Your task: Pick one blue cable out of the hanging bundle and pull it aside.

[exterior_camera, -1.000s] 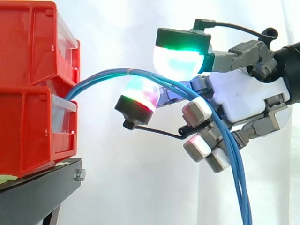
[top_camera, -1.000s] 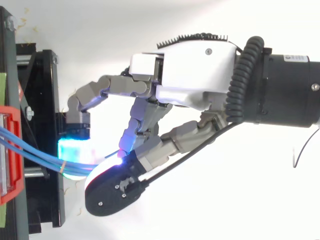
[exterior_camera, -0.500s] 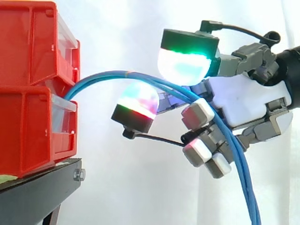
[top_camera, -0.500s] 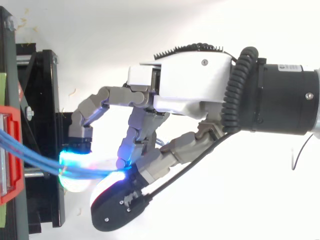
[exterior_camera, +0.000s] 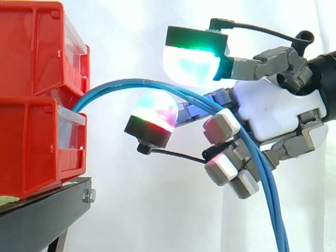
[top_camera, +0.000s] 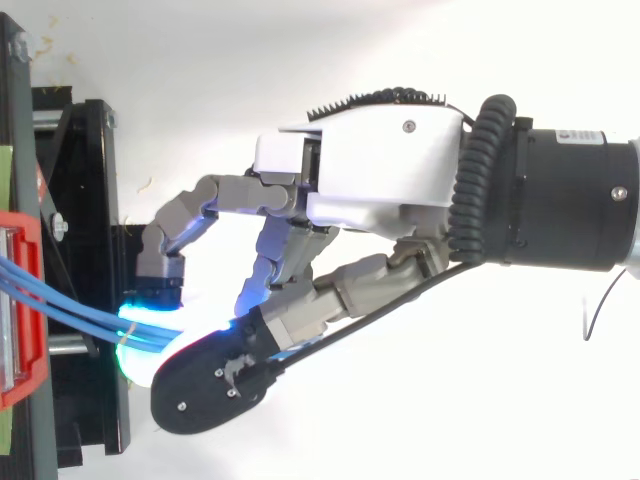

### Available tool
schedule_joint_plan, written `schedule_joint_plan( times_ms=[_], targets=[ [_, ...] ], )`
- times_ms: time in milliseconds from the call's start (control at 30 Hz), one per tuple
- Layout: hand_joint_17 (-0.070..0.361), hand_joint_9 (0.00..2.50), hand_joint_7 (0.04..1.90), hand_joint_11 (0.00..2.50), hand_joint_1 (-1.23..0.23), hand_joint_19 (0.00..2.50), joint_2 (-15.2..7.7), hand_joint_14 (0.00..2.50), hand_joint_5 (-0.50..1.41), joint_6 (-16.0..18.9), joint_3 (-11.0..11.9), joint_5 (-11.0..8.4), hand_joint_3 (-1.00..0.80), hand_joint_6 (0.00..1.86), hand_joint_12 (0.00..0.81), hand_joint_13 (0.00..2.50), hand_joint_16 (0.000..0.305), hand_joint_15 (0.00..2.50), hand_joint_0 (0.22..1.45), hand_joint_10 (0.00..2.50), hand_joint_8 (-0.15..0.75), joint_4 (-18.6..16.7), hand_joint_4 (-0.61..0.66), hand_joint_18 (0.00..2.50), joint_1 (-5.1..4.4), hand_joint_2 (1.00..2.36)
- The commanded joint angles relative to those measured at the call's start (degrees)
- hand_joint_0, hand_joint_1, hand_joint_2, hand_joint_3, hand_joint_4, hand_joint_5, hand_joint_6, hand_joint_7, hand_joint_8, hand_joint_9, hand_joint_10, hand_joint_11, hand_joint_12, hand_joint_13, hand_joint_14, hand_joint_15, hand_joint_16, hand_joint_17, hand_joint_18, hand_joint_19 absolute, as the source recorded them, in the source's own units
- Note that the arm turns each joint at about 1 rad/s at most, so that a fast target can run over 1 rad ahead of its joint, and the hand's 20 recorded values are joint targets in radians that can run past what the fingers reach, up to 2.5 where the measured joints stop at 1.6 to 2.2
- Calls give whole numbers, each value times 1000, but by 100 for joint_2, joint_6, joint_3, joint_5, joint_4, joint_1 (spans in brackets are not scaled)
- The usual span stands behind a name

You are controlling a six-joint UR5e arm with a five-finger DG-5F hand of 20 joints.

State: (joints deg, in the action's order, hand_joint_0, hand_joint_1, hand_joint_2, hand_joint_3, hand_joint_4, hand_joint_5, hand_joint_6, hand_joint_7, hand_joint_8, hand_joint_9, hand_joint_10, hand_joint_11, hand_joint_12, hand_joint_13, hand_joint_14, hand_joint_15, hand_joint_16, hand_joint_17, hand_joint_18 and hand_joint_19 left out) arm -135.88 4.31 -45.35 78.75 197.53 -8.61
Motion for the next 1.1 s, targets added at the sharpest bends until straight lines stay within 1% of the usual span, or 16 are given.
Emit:
schedule_joint_plan(
  times_ms=[0,100,167,233,300,367,400,433,467,600,700,733,833,900,967,1067],
  targets=[
    [115,1301,835,600,-594,796,0,26,-64,0,9,0,-500,830,367,1030,51,630,515,26,233,13,-2,883,0,1000],
    [116,1302,823,598,-559,795,0,25,-64,0,27,9,-500,830,369,1030,51,628,513,26,236,22,-4,880,0,1000],
    [116,1303,823,595,-552,794,0,25,-65,0,35,18,-500,830,366,1029,51,632,513,26,235,22,-4,881,18,1000],
    [113,1298,827,595,-561,804,0,26,-66,0,123,97,-494,831,364,1024,50,635,532,27,237,22,-5,869,35,1000],
    [113,1301,836,608,-630,796,0,25,-66,-9,220,132,-395,831,366,1029,50,633,579,24,241,92,-3,875,53,1007],
    [124,1314,812,591,-671,764,0,25,-61,-18,290,132,-317,834,383,1056,55,618,585,26,254,215,-2,922,62,1009],
    [129,1322,823,589,-708,748,0,24,-57,-18,290,132,-249,838,393,1071,57,611,585,23,269,215,-8,952,62,1010],
    [131,1322,817,582,-719,743,0,22,-56,-26,308,132,-220,839,396,1077,58,602,583,22,275,259,-5,962,62,1011],
    [133,1323,819,589,-736,737,0,22,-56,-35,405,114,-197,840,398,1080,59,604,583,22,278,453,-5,971,62,1010],
    [140,1315,815,587,-814,718,0,23,-55,-70,422,114,-103,845,415,1090,62,593,584,22,284,497,-2,1007,62,1007],
    [130,1267,776,620,-876,736,0,23,-67,-176,422,114,-79,867,396,1054,58,615,611,23,267,497,3,965,62,1011],
    [126,1247,795,624,-898,737,0,25,-73,-176,422,114,-76,875,389,1045,56,616,620,26,258,497,-21,951,62,1014],
    [108,1208,905,661,-953,758,0,26,-91,-229,422,114,-135,893,352,998,48,639,686,26,230,497,-104,879,70,1019],
    [106,1193,935,656,-967,747,0,27,-97,-246,431,123,-189,902,347,987,47,633,721,26,219,497,-152,874,79,1018],
    [105,1194,1007,650,-980,748,0,27,-98,-255,431,132,-297,901,339,984,47,638,770,26,216,505,-169,864,79,1014],
    [104,1223,1047,646,-988,747,18,26,-96,-255,431,114,-418,912,337,982,46,625,805,27,220,558,-204,857,88,1007]
  ],
)
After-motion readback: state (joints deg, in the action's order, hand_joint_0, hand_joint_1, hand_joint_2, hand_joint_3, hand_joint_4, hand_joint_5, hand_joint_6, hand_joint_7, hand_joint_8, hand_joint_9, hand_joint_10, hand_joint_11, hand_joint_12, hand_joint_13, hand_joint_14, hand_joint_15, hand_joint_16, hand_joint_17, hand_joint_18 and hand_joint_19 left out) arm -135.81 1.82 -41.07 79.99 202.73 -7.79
